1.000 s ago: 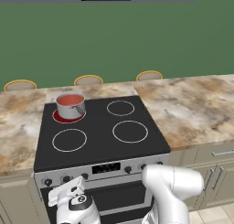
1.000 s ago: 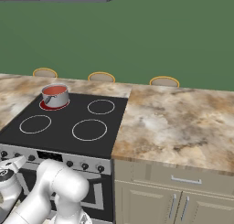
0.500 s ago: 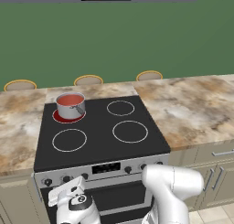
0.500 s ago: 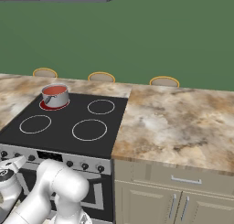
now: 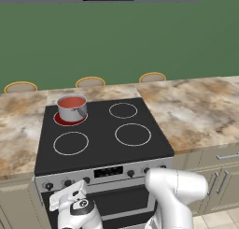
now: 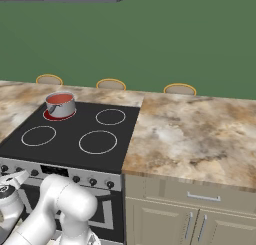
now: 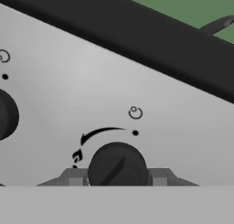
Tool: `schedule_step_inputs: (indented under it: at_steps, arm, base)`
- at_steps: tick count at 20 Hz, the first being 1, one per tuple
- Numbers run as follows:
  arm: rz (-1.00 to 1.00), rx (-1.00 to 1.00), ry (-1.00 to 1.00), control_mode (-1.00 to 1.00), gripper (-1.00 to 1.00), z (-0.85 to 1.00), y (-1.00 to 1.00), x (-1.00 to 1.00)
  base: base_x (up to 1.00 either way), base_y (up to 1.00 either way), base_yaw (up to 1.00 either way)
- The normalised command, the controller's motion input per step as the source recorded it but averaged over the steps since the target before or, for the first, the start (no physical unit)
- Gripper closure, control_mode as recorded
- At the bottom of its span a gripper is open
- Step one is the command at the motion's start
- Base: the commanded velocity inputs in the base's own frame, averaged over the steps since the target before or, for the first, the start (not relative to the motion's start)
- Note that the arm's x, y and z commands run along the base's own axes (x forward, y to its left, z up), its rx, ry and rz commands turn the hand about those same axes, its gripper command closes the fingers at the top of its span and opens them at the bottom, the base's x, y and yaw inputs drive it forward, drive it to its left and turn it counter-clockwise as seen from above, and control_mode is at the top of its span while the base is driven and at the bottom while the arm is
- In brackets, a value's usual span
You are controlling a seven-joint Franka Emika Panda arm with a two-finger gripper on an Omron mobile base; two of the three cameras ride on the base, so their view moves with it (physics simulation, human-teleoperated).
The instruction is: Wait until the marinara sauce is simmered to a deep red color and then turn off the stove.
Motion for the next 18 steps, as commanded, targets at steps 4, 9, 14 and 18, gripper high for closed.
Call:
schedule_step_inputs:
  at_steps: [4, 9, 14, 18]
  arm:
    - [0.0, 0.0, 0.0, -1.0, 1.0, 0.0, 0.0, 0.0]
    - [0.0, 0.0, 0.0, -1.0, 1.0, 0.0, 0.0, 0.0]
    - [0.0, 0.0, 0.0, -1.0, 1.0, 0.0, 0.0, 0.0]
    - [0.0, 0.0, 0.0, -1.0, 1.0, 0.0, 0.0, 0.0]
  base:
    - [0.0, 0.0, 0.0]
    - [0.0, 0.0, 0.0]
    - [0.0, 0.0, 0.0]
    - [0.0, 0.0, 0.0]
